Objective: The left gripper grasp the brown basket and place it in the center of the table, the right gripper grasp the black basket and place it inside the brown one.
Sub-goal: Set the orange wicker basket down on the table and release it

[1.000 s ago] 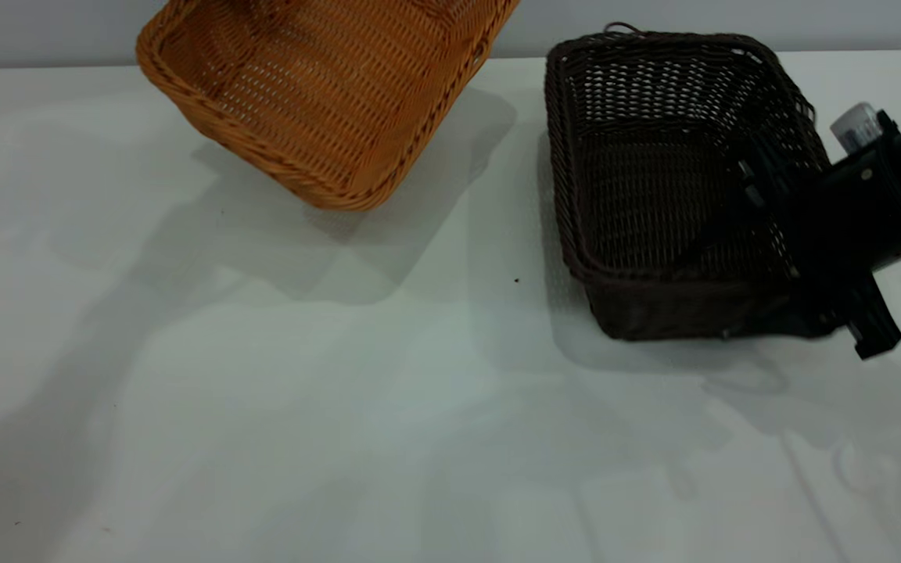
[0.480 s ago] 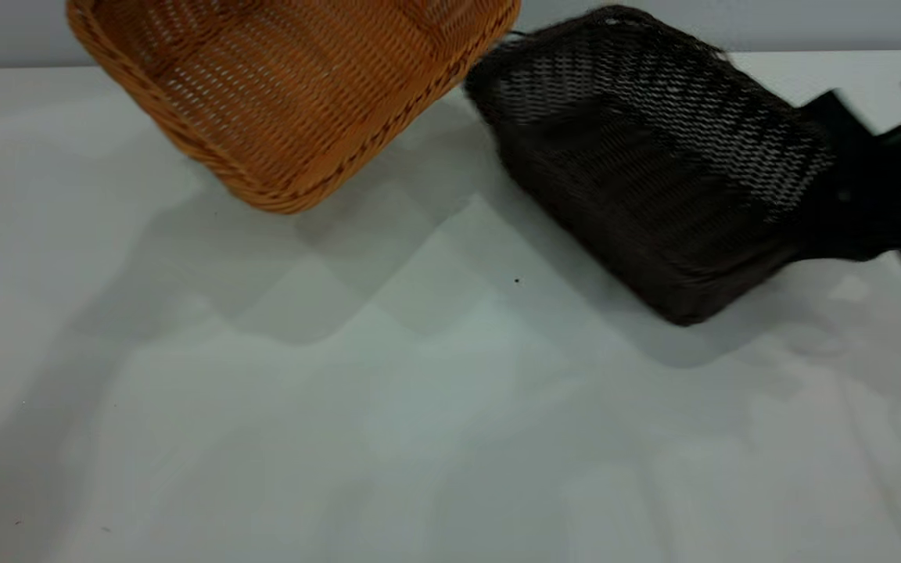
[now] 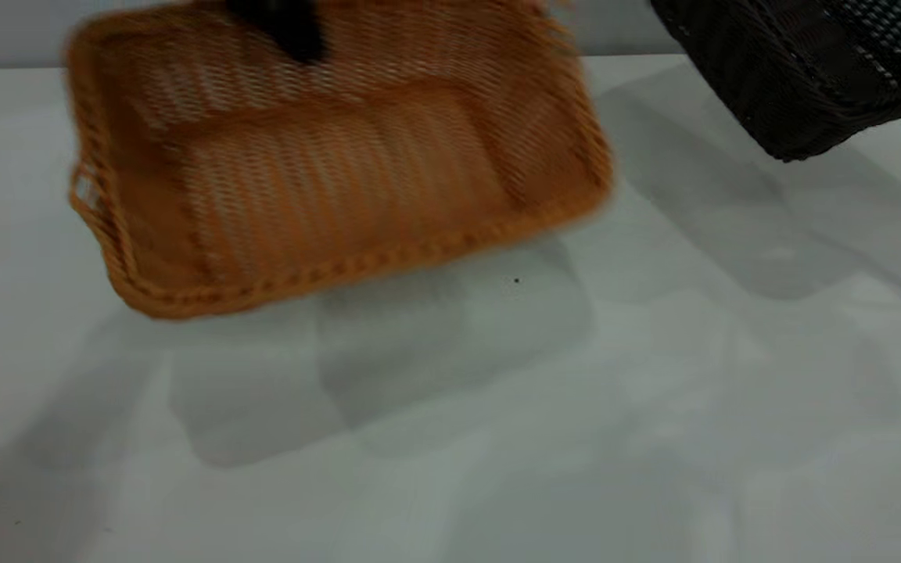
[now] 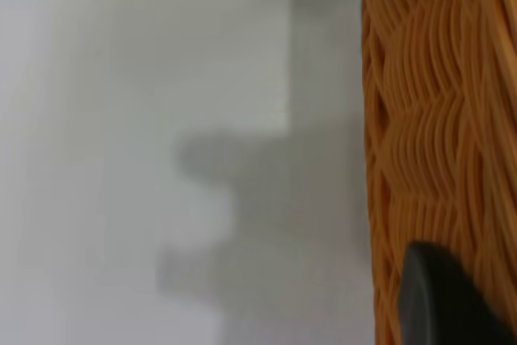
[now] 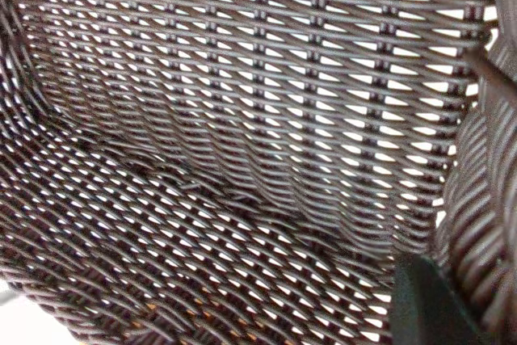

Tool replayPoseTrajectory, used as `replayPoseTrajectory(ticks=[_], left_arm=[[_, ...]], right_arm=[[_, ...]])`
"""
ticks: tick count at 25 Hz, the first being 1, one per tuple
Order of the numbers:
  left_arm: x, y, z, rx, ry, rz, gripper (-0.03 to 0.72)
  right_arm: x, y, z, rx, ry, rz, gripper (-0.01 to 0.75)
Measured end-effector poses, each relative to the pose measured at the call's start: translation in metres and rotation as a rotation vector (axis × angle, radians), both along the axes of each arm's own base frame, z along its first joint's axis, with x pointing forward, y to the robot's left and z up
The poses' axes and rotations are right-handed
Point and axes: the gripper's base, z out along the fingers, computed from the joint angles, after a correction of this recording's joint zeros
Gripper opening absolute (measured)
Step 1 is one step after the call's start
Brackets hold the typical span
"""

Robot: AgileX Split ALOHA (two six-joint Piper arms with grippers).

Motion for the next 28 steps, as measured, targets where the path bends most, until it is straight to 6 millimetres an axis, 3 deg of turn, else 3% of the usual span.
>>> replayPoseTrajectory(ticks=[6, 9, 15, 19, 25, 28], left_arm=[[-0.019, -0.053, -0.046, -0.059, -0.023, -0.375, 0.076], [-0.027, -0.067, -0.065, -0.048, -0.015, -0.426, 0.076], [-0.031, -0.080, -0.074, -0.043, -0.036, -0.434, 0.107], [-0.028, -0.082, -0.073, -0.058, -0.049, -0.374, 0.226], [-0.024, -0.083, -0.071, -0.070, -0.041, -0.267, 0.465], [-0.017, -0.083, -0.065, -0.091, -0.065, -0.129, 0.527]], right_arm=[[-0.001, 0.001, 0.000, -0.017, -0.021, 0.037, 0.079], [-0.001, 0.002, 0.001, -0.012, -0.033, 0.049, 0.079], [-0.004, 0.004, 0.001, -0.015, -0.031, 0.097, 0.079], [-0.005, 0.004, 0.001, -0.021, -0.027, 0.119, 0.079], [-0.007, 0.005, 0.008, -0.026, -0.040, 0.145, 0.079], [-0.007, 0.005, 0.018, -0.042, -0.055, 0.156, 0.079]])
